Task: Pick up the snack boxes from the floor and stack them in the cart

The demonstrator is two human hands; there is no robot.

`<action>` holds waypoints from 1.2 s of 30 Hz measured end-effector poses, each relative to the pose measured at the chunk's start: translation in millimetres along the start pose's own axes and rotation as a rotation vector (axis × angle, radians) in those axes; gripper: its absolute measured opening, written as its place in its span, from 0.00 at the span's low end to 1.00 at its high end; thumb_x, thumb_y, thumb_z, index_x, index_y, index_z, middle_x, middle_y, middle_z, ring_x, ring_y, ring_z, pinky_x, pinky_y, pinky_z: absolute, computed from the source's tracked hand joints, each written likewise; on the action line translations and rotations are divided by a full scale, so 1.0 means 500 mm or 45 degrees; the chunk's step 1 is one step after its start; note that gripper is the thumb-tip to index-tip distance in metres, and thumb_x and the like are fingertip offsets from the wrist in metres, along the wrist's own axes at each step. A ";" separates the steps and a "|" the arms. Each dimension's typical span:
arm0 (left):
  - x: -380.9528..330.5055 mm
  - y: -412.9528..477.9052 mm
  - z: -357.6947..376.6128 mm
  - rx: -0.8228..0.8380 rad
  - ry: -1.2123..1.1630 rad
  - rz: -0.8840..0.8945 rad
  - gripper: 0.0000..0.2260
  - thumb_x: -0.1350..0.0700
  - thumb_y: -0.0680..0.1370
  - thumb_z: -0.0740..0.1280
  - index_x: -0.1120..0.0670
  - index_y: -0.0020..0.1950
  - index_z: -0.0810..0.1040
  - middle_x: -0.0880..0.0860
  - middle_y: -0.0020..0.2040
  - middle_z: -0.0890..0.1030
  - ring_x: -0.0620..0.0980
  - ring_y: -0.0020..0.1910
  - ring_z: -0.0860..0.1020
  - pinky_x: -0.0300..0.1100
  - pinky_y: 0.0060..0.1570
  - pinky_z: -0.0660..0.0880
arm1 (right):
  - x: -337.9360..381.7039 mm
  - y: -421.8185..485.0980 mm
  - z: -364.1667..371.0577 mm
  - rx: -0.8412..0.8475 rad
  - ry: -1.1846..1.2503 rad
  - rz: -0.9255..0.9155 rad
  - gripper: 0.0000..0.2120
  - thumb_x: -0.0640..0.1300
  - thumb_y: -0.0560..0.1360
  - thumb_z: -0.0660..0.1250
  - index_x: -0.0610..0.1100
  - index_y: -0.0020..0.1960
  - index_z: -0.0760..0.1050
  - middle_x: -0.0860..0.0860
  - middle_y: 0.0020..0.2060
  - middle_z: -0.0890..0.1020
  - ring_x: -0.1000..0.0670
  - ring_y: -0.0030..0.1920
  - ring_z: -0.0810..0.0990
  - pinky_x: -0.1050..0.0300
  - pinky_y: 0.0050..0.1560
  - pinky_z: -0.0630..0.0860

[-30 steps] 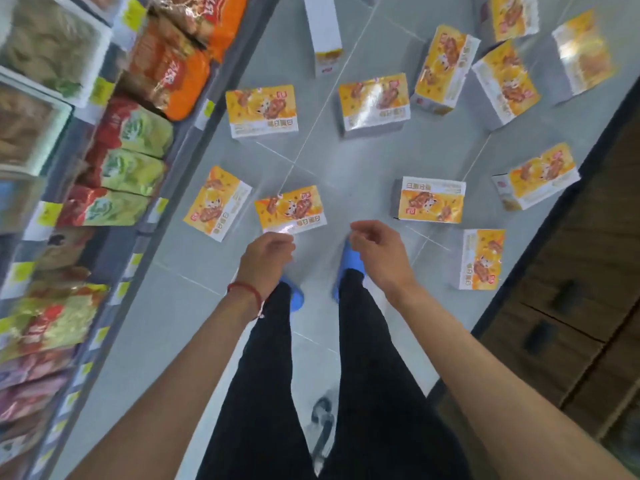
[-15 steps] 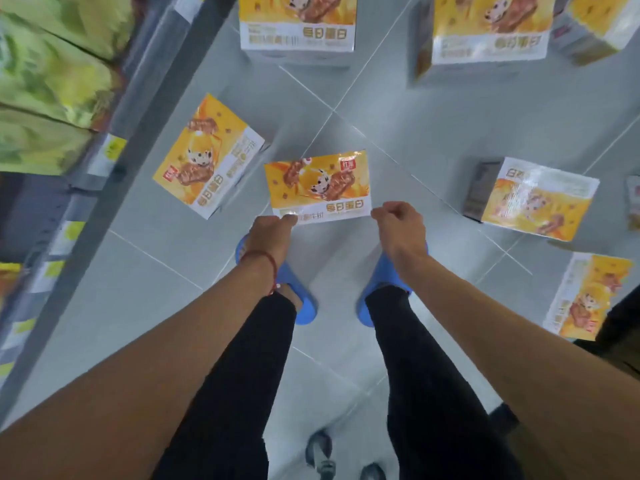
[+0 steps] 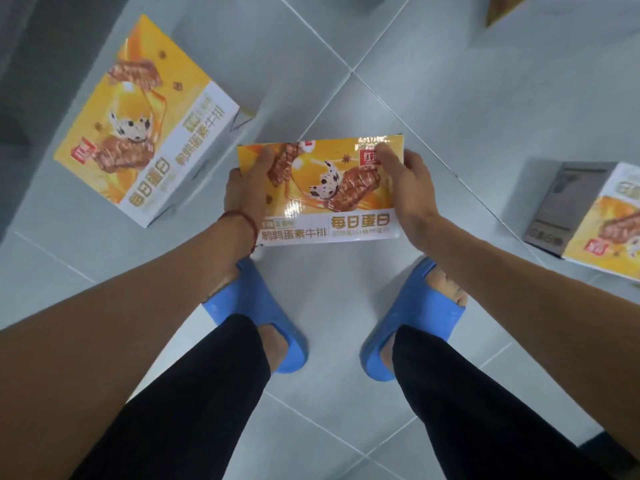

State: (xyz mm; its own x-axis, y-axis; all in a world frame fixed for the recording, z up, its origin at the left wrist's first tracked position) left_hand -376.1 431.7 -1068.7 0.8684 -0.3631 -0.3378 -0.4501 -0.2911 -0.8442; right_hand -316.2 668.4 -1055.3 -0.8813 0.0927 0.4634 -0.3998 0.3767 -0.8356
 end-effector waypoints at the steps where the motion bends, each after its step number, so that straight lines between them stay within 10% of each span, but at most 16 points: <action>1: 0.002 0.005 0.001 0.012 -0.048 -0.008 0.45 0.23 0.57 0.62 0.51 0.65 0.79 0.52 0.57 0.83 0.53 0.52 0.82 0.51 0.58 0.78 | -0.001 0.004 0.007 0.016 0.019 -0.005 0.17 0.64 0.75 0.68 0.52 0.53 0.76 0.49 0.53 0.85 0.48 0.52 0.86 0.44 0.61 0.80; 13: 0.053 -0.126 -0.036 0.140 -0.356 -0.180 0.43 0.18 0.55 0.69 0.42 0.62 0.81 0.48 0.56 0.86 0.56 0.54 0.84 0.58 0.61 0.77 | 0.050 -0.183 -0.045 -0.042 0.266 0.104 0.27 0.61 0.70 0.76 0.48 0.61 0.71 0.49 0.54 0.85 0.49 0.52 0.87 0.43 0.60 0.81; 19: -0.057 -0.380 -0.115 0.156 -0.441 -0.065 0.30 0.32 0.68 0.70 0.46 0.64 0.78 0.50 0.53 0.87 0.54 0.50 0.86 0.57 0.55 0.81 | 0.123 -0.389 -0.141 -0.018 0.390 0.153 0.25 0.59 0.71 0.77 0.50 0.58 0.68 0.46 0.51 0.87 0.44 0.48 0.89 0.38 0.56 0.83; 26: -0.179 -0.667 -0.183 0.064 -0.446 0.034 0.09 0.52 0.80 0.68 0.47 0.59 0.73 0.48 0.46 0.83 0.48 0.43 0.83 0.40 0.39 0.79 | 0.201 -0.641 -0.278 -0.173 0.456 0.134 0.22 0.47 0.77 0.74 0.46 0.65 0.68 0.48 0.54 0.84 0.51 0.45 0.87 0.49 0.53 0.84; 36: -0.305 -0.976 -0.283 0.236 -0.240 0.215 0.15 0.54 0.78 0.72 0.50 0.60 0.68 0.48 0.50 0.81 0.46 0.47 0.82 0.47 0.43 0.81 | 0.269 -0.930 -0.416 -0.301 0.581 -0.076 0.24 0.38 0.73 0.74 0.43 0.65 0.69 0.49 0.61 0.79 0.48 0.59 0.81 0.65 0.43 0.78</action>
State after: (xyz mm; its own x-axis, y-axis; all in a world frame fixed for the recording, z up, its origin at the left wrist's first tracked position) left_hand -318.6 503.8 -546.2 0.8158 -0.2171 -0.5360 -0.5604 -0.0679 -0.8254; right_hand -196.3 697.3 -543.3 -0.6381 0.4372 0.6338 -0.3317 0.5867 -0.7387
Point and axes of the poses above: each hand's wrist, its own y-axis towards the middle knuckle, its own z-axis out of the palm, x = y × z, the point moved 4 cm from there along y, towards the middle knuckle
